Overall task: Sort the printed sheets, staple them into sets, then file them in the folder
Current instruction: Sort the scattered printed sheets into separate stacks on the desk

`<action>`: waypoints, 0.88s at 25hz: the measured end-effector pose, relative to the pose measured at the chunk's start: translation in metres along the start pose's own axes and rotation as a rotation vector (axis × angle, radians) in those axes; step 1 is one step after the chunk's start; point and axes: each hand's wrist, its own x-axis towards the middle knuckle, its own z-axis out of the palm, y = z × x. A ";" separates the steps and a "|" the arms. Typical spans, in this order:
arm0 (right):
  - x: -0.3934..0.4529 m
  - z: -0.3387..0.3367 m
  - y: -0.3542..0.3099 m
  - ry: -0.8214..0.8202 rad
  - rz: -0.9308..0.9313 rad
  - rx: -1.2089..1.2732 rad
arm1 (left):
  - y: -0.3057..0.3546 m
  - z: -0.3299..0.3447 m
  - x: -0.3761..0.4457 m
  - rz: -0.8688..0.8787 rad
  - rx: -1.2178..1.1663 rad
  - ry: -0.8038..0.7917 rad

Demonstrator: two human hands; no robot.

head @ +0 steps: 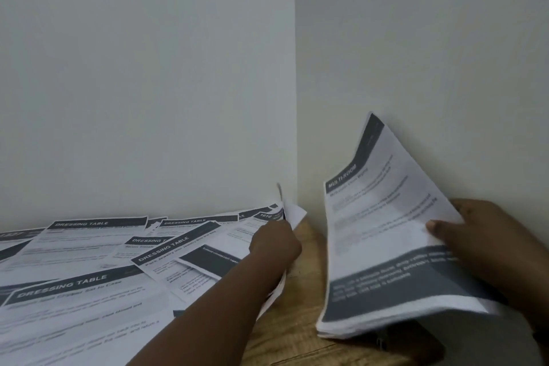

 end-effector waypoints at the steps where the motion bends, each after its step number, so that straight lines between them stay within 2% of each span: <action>1: -0.002 -0.005 -0.003 -0.028 0.015 -0.050 | -0.004 -0.006 0.001 -0.004 -0.052 0.014; 6: 0.030 0.025 -0.007 -0.096 -0.009 -0.190 | -0.028 -0.051 0.000 -0.210 -0.451 -0.113; 10: 0.093 0.089 -0.014 -0.303 0.001 -0.447 | -0.048 -0.075 0.004 -0.305 -0.593 -0.152; 12: 0.112 0.116 -0.015 -0.389 -0.019 -0.592 | -0.050 -0.077 0.004 -0.296 -0.603 -0.154; 15: 0.122 0.145 -0.004 -0.514 0.063 -0.711 | -0.050 -0.076 0.006 -0.273 -0.574 -0.153; 18: 0.120 0.155 0.004 -0.507 0.173 -0.647 | -0.049 -0.076 0.004 -0.255 -0.535 -0.170; 22: 0.125 0.154 0.006 -0.577 0.070 -0.739 | -0.045 -0.077 -0.001 -0.220 -0.452 -0.179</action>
